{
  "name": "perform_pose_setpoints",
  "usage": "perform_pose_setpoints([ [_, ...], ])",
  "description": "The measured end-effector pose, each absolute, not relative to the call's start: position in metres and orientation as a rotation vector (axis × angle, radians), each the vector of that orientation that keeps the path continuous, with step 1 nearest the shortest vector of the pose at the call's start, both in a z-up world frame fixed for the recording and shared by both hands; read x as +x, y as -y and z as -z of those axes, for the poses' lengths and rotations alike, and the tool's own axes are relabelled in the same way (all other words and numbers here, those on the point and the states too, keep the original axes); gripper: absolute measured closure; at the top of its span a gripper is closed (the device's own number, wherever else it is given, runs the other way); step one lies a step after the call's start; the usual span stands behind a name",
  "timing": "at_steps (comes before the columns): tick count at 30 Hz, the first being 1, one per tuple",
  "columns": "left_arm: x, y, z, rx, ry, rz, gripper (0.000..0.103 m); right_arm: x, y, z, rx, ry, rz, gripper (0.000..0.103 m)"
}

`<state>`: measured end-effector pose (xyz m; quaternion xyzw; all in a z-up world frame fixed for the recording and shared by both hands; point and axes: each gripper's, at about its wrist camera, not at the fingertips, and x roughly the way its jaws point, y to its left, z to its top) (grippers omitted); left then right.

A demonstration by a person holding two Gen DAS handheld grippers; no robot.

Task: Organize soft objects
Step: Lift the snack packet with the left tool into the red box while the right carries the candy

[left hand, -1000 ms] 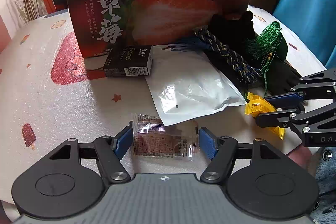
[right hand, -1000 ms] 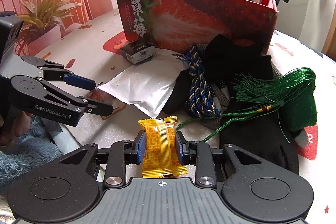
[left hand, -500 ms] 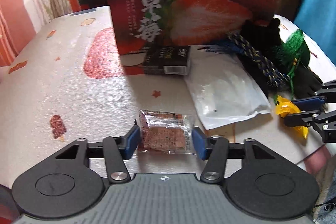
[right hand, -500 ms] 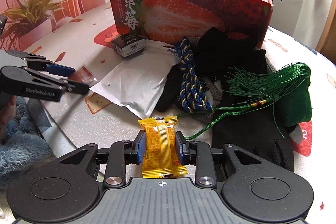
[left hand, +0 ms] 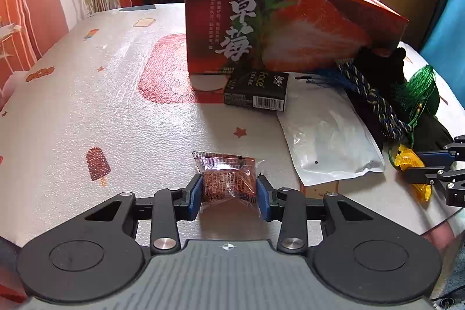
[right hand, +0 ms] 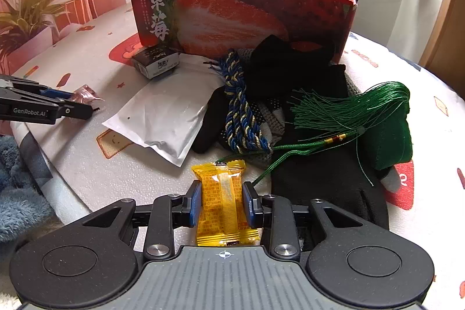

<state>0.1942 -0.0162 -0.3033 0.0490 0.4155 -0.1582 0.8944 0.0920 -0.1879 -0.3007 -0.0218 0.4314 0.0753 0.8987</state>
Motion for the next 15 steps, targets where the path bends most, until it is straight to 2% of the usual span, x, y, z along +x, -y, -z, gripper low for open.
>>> perform_pose_setpoints([
  [15,0.195,0.009,0.274,0.074,-0.778,0.31,0.063,0.098,0.19,0.282,-0.036,-0.831,-0.157,0.076],
])
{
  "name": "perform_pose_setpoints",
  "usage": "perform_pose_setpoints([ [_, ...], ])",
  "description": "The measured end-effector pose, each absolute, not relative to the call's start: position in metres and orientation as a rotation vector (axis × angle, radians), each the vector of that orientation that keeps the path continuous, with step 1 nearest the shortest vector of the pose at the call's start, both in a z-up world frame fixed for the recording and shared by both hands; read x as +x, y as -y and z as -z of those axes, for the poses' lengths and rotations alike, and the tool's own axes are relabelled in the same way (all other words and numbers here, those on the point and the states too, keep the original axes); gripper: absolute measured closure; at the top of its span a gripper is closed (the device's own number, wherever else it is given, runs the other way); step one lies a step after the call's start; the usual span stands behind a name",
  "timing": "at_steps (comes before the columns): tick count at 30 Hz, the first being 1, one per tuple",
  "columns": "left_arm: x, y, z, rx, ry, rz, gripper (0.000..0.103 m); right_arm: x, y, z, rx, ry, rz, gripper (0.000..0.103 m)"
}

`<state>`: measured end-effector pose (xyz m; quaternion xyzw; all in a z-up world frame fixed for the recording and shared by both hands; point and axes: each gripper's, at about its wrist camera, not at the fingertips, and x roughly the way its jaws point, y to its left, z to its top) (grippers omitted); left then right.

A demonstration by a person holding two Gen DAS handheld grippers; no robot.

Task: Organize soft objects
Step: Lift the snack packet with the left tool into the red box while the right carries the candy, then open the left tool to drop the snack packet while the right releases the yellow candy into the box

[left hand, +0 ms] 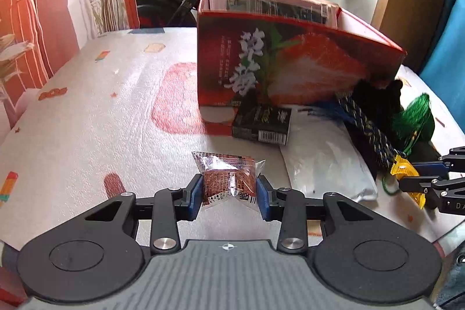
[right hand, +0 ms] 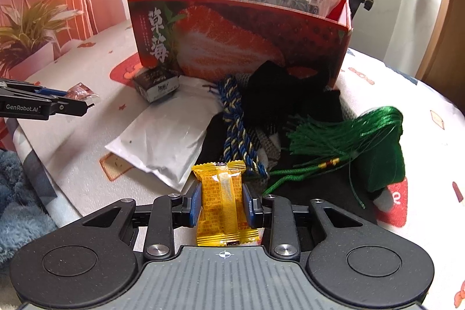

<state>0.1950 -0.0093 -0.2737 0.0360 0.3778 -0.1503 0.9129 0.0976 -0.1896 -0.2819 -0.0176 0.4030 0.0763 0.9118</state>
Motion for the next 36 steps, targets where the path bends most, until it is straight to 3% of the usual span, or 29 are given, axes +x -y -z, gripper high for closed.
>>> perform_pose_setpoints([
  [18,0.293,0.037,0.158,0.014,-0.558,0.348,0.062,0.191,0.206,0.171,-0.107,-0.588,-0.143,0.076],
  [27,0.364,0.077,0.187,0.069,-0.681,0.347,0.062,0.273,0.233,0.199,-0.09,-0.691,-0.045,0.076],
  [36,0.381,0.082,0.21,0.127,-0.74,0.361,0.058,0.283,0.241,0.219,-0.081,-0.73,-0.03,0.075],
])
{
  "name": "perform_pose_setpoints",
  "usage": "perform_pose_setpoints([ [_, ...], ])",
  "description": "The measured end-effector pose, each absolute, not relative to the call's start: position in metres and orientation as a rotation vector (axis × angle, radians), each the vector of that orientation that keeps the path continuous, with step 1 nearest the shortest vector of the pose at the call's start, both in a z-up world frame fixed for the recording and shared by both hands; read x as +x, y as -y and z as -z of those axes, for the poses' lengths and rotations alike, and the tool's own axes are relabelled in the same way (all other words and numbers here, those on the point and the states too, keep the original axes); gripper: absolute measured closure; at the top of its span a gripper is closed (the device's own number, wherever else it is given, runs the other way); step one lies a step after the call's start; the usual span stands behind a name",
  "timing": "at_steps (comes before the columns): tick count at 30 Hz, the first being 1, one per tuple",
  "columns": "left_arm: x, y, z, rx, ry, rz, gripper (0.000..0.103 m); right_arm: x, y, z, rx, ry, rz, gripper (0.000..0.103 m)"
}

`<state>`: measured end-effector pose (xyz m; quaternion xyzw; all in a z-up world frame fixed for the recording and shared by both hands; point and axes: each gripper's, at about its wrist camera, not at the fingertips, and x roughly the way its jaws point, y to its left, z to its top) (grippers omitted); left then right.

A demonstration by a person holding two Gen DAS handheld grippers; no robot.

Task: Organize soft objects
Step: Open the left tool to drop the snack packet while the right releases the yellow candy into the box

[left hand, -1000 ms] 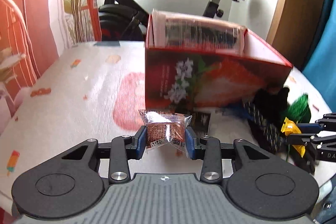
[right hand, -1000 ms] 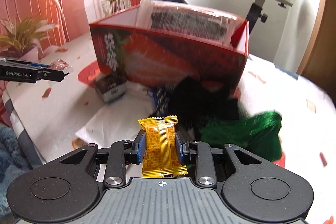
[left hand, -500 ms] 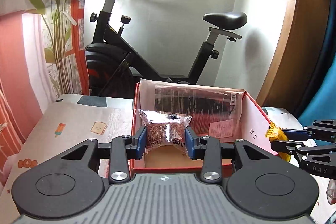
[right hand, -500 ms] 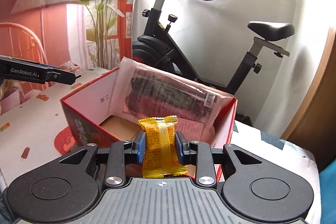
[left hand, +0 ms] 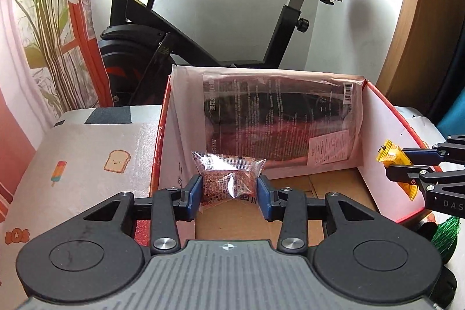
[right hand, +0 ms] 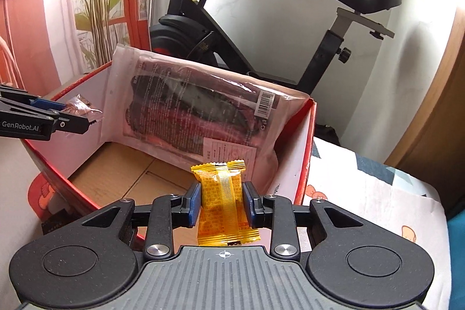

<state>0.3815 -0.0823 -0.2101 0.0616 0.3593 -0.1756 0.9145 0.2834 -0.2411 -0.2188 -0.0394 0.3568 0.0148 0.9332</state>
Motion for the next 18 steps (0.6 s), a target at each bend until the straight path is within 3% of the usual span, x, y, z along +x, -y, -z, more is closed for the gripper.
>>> perform_pose_setpoints([
  [10,0.37,0.074,0.196,0.112,-0.703,0.418,0.031,0.265,0.244,0.207,-0.04,-0.671,-0.033,0.058],
  [14,0.358,0.067,0.184,0.1,-0.668,0.441,0.01,0.251,0.242,0.197,-0.031,-0.631,-0.039,0.05],
  [18,0.341,0.058,0.173,0.11,-0.628,0.446,0.006,0.233,0.242,0.188,-0.003,-0.595,-0.045,0.044],
])
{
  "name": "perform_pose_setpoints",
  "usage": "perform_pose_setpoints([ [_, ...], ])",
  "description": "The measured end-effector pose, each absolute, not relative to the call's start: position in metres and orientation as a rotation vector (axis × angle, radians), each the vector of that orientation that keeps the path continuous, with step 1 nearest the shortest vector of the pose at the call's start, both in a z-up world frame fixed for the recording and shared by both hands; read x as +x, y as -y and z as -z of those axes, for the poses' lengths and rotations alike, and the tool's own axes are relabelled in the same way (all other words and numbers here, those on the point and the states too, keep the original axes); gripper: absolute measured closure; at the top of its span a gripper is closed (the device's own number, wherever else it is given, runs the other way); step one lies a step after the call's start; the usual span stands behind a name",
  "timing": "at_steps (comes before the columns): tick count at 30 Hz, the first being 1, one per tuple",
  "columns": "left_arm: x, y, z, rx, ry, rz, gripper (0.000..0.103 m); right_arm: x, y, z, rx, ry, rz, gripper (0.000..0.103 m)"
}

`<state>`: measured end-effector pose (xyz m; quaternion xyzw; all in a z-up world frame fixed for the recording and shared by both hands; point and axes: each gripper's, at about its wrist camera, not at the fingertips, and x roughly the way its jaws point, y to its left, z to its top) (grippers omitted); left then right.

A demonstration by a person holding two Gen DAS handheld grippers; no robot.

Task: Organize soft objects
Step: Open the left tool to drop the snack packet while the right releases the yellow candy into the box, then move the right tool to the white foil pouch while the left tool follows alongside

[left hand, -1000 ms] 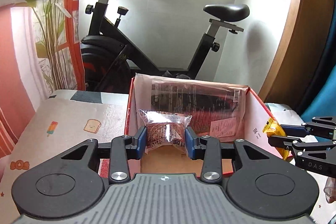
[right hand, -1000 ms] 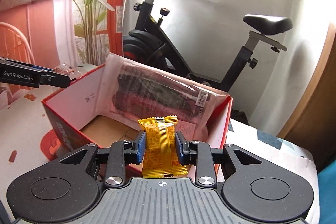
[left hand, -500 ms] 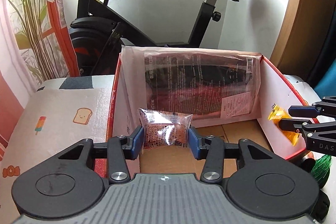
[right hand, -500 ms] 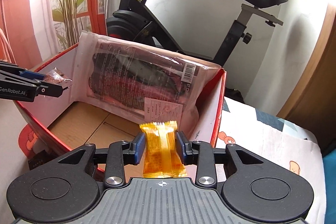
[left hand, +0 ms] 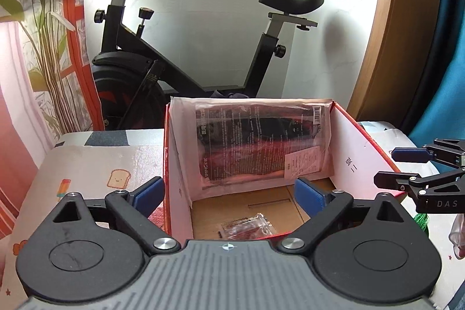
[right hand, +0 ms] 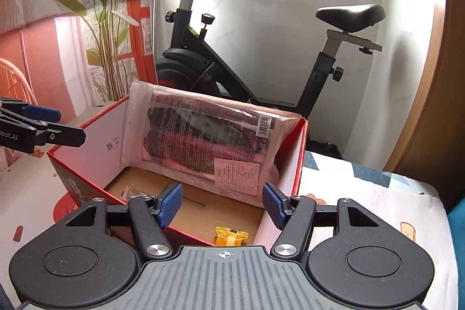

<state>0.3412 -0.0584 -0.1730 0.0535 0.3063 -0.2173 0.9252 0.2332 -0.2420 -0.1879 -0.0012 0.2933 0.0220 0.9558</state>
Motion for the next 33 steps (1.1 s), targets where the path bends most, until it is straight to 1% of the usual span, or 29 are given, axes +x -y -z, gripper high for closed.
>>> perform_pose_setpoints([
  [3,0.327,0.05,0.167,0.101,-0.609,0.436,0.005,0.218,0.241,0.184,0.019,-0.571,-0.045,0.041],
  [8,0.294,0.035,0.168,0.094,-0.587,0.407,0.005,0.193,0.235,0.186,0.004,-0.547,-0.053,0.041],
  [13,0.261,0.024,0.187,0.107,-0.604,0.388,0.005,0.172,0.229,0.196,0.0,-0.556,-0.068,0.041],
  [17,0.245,0.021,0.211,0.081,-0.671,0.401,0.006,0.157,0.22,0.206,0.007,-0.571,-0.087,0.042],
  [19,0.24,0.021,0.222,0.067,-0.703,0.412,0.009,0.15,0.215,0.213,0.019,-0.588,-0.103,0.043],
  [21,0.237,0.023,0.233,0.06,-0.733,0.42,0.018,0.144,0.207,0.22,0.017,-0.608,-0.117,0.047],
  [22,0.236,0.023,0.238,0.054,-0.746,0.422,0.021,0.143,0.204,0.225,0.018,-0.622,-0.13,0.048],
  [24,0.234,0.022,0.246,0.036,-0.771,0.427,0.03,0.14,0.196,0.234,0.025,-0.655,-0.158,0.055],
  [25,0.234,0.021,0.248,0.028,-0.78,0.433,0.033,0.139,0.191,0.239,0.026,-0.672,-0.173,0.057],
  [26,0.233,0.02,0.251,0.023,-0.788,0.436,0.039,0.139,0.187,0.244,0.026,-0.686,-0.187,0.063],
  [27,0.232,0.019,0.253,0.02,-0.794,0.437,0.043,0.139,0.183,0.247,0.028,-0.697,-0.201,0.066],
  [29,0.231,0.019,0.256,0.021,-0.803,0.436,0.044,0.14,0.176,0.254,0.029,-0.717,-0.226,0.07],
  [33,0.234,0.018,0.259,0.016,-0.818,0.42,0.044,0.143,0.169,0.263,0.038,-0.745,-0.247,0.071],
])
